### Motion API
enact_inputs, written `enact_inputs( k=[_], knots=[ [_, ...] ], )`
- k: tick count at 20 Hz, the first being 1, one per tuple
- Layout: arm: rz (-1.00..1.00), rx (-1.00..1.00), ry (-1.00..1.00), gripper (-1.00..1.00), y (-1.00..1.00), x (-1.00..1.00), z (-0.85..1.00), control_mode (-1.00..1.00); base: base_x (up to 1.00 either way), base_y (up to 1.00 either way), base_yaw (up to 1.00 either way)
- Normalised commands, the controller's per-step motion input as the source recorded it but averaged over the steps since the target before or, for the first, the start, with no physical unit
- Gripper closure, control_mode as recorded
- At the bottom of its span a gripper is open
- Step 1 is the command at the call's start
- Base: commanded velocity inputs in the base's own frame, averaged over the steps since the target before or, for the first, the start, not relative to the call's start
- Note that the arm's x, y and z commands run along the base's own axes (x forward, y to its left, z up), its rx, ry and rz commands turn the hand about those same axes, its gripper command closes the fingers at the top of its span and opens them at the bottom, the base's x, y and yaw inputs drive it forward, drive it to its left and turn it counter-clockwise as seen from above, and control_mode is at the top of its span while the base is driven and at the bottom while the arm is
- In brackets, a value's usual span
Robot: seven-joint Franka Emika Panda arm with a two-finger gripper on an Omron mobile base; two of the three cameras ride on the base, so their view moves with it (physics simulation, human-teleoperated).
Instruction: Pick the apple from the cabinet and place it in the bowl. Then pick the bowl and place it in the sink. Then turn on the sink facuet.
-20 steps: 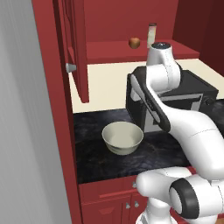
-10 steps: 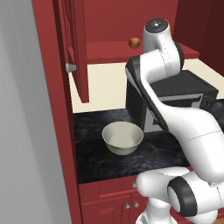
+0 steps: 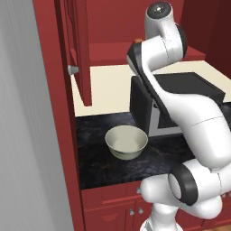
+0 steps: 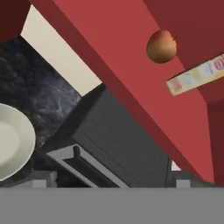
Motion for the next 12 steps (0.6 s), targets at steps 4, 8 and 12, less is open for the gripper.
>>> enact_inputs(
  k=[4,8,12],
  knots=[
    [0.14,-0.17,0.14,-1.0,0.01,0.41,0.0,-1.0,0.0,0.0,0.0],
    [0.1,-0.18,0.01,-1.0,0.04,0.74,0.01,-1.0,0.0,0.0,0.0],
    [0.08,-0.15,0.0,-1.0,0.0,0.56,0.16,-1.0,0.0,0.0,0.0]
  ],
)
